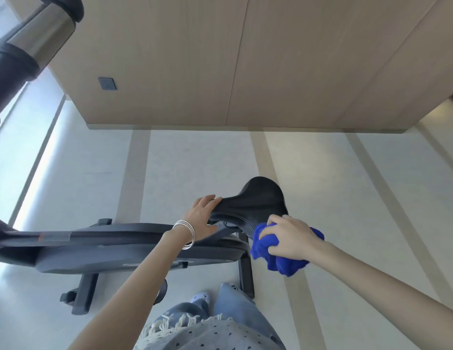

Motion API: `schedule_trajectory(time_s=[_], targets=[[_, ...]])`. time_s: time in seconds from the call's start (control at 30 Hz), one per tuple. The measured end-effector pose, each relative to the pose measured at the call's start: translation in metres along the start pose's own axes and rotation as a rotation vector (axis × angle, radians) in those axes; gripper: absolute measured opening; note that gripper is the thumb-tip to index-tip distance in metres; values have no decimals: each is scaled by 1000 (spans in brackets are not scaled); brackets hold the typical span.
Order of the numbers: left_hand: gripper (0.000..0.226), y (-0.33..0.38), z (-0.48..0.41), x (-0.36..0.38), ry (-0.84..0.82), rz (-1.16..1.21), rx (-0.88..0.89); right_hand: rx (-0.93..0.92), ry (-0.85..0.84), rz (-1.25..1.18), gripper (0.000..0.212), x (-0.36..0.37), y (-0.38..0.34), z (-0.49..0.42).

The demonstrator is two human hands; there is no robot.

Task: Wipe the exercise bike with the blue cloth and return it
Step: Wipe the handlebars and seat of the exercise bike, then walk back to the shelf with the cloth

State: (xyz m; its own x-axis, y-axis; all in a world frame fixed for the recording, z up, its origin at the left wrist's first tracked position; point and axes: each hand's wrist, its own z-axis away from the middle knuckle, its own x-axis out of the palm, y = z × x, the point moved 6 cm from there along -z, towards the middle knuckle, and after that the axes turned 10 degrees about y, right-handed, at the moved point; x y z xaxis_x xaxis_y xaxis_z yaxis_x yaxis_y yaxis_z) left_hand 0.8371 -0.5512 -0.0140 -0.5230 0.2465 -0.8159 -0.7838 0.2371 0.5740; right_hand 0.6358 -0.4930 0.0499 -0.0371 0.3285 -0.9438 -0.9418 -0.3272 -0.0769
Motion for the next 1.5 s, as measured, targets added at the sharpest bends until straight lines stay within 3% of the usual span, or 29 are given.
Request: schedule_trajectory(time_s=[0.17,0.5,0.6,0.7,0.8,1.03,1.17,1.5], targets=[[75,9,-5,10,-13,-55,0,78,274,8,41,-36,3,-50],[76,9,-7,9,-103,-173,24,306,275,13,36,3,32,-51],[76,11,-9,7,-128,-184,24,449,288,-72,36,2,63,-34],[74,20,-12,3,-135,-180,43,649,161,-77,33,13,105,4],[71,42,-18,0,-94,-165,147,838,105,-207,34,34,133,69],[67,142,-28,38,-193,-227,543,1031,378,-570,41,46,114,150],[65,195,-27,72,-311,-285,707,1104,464,-623,43,55,108,189],[63,309,24,164,-515,-401,927,1346,536,-555,44,101,118,325]])
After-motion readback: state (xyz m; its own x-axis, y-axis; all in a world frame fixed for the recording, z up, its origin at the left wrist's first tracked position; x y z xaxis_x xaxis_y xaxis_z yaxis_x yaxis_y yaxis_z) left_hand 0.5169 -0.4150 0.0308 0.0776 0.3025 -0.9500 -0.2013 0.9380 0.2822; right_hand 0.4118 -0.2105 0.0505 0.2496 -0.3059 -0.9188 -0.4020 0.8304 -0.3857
